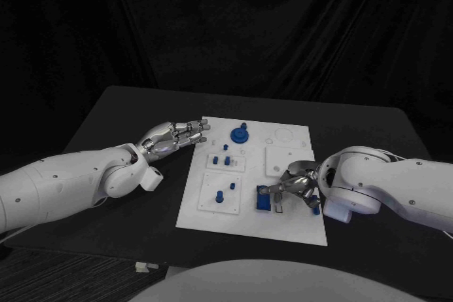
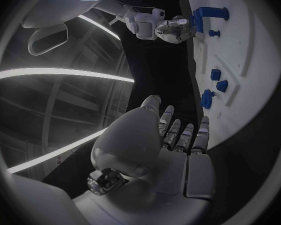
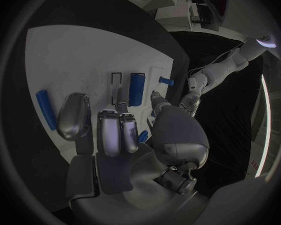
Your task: Assemble the parts on the task board
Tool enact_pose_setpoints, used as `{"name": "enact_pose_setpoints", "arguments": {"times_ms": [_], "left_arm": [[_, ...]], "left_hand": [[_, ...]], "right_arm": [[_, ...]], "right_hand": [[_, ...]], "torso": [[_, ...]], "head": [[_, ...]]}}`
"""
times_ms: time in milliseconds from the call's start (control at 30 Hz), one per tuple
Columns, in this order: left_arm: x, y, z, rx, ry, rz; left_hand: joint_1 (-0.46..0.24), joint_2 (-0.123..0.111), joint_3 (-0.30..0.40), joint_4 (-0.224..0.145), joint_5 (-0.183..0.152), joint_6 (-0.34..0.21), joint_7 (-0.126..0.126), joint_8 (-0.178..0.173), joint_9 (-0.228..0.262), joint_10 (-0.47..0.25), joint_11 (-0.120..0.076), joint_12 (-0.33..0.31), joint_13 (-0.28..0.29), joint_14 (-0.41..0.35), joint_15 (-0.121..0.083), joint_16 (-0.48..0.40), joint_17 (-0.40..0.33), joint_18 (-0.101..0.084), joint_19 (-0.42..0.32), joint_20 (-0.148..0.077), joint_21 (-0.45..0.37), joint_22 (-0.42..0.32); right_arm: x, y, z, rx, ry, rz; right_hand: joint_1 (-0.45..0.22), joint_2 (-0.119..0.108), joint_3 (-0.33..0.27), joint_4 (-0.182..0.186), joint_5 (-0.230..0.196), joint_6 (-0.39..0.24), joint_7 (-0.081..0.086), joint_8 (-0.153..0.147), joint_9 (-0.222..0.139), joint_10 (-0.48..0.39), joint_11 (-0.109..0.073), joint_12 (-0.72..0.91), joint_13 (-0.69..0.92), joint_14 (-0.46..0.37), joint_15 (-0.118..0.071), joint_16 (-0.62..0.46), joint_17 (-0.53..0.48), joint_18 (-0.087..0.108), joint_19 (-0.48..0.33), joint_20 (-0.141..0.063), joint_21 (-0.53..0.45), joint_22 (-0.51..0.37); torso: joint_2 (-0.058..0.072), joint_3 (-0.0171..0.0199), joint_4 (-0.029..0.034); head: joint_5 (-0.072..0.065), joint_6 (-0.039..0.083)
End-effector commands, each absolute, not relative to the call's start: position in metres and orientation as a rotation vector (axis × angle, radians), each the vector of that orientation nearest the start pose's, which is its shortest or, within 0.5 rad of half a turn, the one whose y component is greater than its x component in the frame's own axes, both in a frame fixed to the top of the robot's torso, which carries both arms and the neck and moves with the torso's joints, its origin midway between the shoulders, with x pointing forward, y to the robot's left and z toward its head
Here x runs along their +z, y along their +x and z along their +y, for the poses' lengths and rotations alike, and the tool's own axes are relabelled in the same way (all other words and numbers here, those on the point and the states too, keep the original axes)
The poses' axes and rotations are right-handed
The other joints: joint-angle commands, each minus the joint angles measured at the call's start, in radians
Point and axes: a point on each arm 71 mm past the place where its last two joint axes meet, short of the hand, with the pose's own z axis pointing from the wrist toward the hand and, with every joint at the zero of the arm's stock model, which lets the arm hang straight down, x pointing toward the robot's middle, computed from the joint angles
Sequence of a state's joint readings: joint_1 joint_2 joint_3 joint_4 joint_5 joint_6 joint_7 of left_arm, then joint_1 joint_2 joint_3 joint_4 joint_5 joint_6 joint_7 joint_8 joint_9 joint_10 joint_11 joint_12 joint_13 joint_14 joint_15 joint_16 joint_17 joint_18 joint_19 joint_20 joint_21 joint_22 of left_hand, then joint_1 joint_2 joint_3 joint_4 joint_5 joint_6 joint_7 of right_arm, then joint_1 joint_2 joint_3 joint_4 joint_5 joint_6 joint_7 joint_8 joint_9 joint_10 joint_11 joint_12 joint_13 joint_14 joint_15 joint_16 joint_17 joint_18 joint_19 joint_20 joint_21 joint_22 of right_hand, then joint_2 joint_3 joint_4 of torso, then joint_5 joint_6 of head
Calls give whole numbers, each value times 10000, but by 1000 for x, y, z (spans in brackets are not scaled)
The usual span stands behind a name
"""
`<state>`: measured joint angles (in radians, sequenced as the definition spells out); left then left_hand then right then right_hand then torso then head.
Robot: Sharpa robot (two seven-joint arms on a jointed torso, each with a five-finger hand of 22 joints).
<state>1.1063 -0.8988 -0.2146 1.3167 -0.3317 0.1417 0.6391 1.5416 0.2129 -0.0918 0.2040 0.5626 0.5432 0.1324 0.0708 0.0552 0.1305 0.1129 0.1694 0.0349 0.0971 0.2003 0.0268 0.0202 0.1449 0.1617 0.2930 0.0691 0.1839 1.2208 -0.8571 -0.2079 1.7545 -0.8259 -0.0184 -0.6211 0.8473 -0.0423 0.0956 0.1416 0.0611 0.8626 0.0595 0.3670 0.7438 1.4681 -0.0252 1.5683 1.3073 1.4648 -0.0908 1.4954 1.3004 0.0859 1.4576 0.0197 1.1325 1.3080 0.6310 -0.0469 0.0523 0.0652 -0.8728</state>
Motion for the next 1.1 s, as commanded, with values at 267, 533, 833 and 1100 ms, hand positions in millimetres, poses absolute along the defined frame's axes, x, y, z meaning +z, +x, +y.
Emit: {"name": "enact_pose_setpoints", "arguments": {"times_ms": [267,533,833,1100], "left_arm": [[-276,453,275,-16994,-7394,17106],[-276,454,274,-16983,-7380,17096],[-276,454,274,-16964,-7371,17065],[-276,454,273,-17001,-7358,17067]], "left_hand": [[11,-86,70,-24,46,57,30,50,12,60,20,52,16,36,1,52,15,-200,93,18,48,10],[15,-94,82,-35,59,65,33,53,13,67,22,56,16,44,0,55,17,-208,101,18,51,11],[17,-103,92,-44,71,102,35,61,18,85,24,71,20,55,-3,59,19,-214,115,17,57,17],[17,-103,92,-44,71,102,35,61,18,85,24,71,20,55,-3,59,19,-214,115,17,57,17]], "right_arm": [[-226,407,-192,5955,4244,23551],[-202,416,-216,4714,3341,23595],[-196,429,-233,2340,465,22924],[-203,428,-240,1546,-321,23071]], "right_hand": [[173,383,-774,747,926,122,-100,371,40,1027,-20,25,2635,657,5,80,212,-27,40,6,85,1527],[2100,458,-377,-482,3223,235,-141,394,-124,1027,-59,25,2635,677,-28,136,355,-65,92,-33,297,1576],[3003,547,106,-1215,2341,657,-234,247,-459,1027,-144,25,2635,673,-94,137,360,-53,82,-85,237,1555],[2283,585,-51,-742,1752,1454,-293,-300,-1082,1027,-177,25,2635,700,-131,186,506,-79,137,-117,356,1589]], "torso": [[-11,5,2],[-10,-2,0],[-40,-14,-19],[19,2,0]], "head": [[32,2],[43,2],[15,2],[-13,2]]}}
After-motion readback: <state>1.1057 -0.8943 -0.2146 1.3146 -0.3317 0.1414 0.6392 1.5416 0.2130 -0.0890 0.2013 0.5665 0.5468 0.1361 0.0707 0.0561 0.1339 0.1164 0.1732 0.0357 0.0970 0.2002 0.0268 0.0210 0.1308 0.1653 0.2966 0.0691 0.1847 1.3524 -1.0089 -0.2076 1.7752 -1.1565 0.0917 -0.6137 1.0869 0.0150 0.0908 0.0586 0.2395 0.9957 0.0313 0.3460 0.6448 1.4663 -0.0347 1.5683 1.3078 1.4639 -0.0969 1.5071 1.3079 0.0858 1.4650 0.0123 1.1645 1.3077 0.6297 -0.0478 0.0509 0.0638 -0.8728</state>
